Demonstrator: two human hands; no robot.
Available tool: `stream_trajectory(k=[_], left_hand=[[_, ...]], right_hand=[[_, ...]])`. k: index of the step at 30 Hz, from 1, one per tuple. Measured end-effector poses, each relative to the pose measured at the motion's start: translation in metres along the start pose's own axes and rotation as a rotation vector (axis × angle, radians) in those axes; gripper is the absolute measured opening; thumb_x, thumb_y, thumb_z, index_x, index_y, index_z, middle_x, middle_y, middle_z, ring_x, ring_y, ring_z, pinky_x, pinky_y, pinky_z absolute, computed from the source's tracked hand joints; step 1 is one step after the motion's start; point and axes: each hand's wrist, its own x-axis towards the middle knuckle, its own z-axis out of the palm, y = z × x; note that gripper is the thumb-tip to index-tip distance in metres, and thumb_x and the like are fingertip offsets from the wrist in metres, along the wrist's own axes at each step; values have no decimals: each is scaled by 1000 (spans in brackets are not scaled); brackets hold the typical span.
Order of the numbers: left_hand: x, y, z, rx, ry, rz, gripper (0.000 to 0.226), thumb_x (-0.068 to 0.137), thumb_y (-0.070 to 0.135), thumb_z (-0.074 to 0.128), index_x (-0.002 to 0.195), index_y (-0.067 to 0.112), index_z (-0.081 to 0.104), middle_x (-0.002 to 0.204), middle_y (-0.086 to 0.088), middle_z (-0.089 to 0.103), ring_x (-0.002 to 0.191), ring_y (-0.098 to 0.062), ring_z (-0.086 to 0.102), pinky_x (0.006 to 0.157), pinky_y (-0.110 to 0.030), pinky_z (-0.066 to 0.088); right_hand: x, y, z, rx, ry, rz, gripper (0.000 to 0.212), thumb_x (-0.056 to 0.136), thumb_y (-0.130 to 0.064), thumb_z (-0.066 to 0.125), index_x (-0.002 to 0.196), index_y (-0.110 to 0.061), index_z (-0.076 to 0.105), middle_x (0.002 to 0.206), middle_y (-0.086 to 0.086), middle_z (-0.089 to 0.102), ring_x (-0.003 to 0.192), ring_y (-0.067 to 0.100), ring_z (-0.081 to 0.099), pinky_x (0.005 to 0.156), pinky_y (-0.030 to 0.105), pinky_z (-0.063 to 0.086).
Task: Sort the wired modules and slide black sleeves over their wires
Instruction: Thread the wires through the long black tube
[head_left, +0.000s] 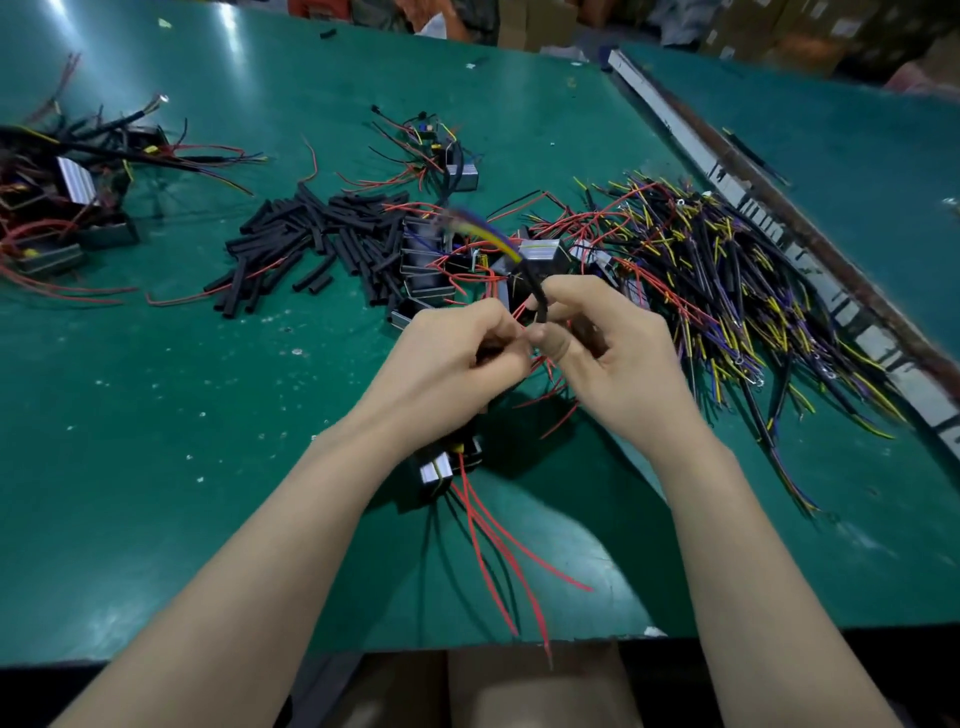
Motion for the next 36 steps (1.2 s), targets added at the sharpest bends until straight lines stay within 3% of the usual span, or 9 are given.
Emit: stream_trajectory(k=[4, 9, 14, 16, 20, 25, 29, 32, 36], left_hand=[[-1, 5, -10, -383, -242, -60, 17, 92, 11, 59, 77, 20, 59, 55, 8, 49, 40, -4, 48, 48, -13, 38], [2, 10, -7, -816, -127, -124, 9, 84, 17, 54, 80, 14, 62, 50, 12, 48, 40, -5, 42, 45, -12, 35], [3, 11, 3, -931, -4, -162, 15, 94, 11, 50, 85, 10, 62, 64, -9, 45, 43, -5, 38, 47, -13, 33], [3, 12, 7, -963, 84, -228, 19, 95, 8, 48, 84, 11, 62, 59, -3, 41, 43, -5, 38, 45, -13, 33], [3, 13, 13, -900, 201, -280, 17, 95, 9, 50, 83, 11, 61, 50, 12, 44, 41, -5, 41, 46, -13, 34], [-1, 14, 16, -739, 272, -286, 18, 96, 12, 51, 80, 12, 60, 50, 13, 55, 41, -4, 47, 50, -14, 41], [-4, 10, 19, -364, 328, -229, 12, 94, 20, 56, 83, 19, 62, 59, 16, 63, 45, -4, 57, 54, -16, 44], [-6, 11, 19, -189, 335, -174, 12, 92, 21, 57, 81, 24, 61, 57, 24, 62, 47, -1, 59, 53, -9, 39], [-4, 11, 19, -100, 308, -177, 12, 89, 21, 58, 79, 28, 61, 58, 17, 60, 55, -5, 61, 65, -23, 47]], right_hand=[[3, -5, -13, 454, -119, 127, 22, 85, -14, 64, 97, -31, 56, 69, -12, 62, 63, 1, 51, 64, 16, 40], [5, -16, -14, 711, -57, 227, 12, 90, -14, 54, 95, -21, 45, 67, -7, 66, 59, 4, 58, 51, 14, 42], [6, -21, -3, 720, 17, 257, 9, 93, -15, 50, 95, -19, 43, 66, -5, 66, 57, 3, 56, 47, 14, 41], [5, -22, 0, 689, 30, 262, 10, 93, -14, 51, 94, -19, 42, 64, -4, 65, 52, 6, 49, 47, 15, 39], [4, -22, 6, 628, 31, 264, 13, 91, -12, 53, 92, -19, 42, 63, -4, 63, 56, 6, 52, 54, 17, 41], [1, -19, 9, 369, 6, 226, 15, 90, -24, 54, 92, -31, 41, 68, 0, 62, 70, 23, 65, 70, 50, 49], [-1, -16, 10, 272, -9, 163, 15, 92, -30, 53, 95, -36, 40, 71, 1, 64, 70, 12, 66, 65, 39, 51], [-2, -14, 10, 193, -4, 140, 14, 91, -37, 53, 97, -36, 40, 68, 6, 63, 65, 27, 63, 63, 49, 49], [1, -13, 5, 252, 64, 173, 14, 87, -35, 57, 94, -40, 46, 69, 5, 67, 63, 33, 61, 63, 52, 49]])
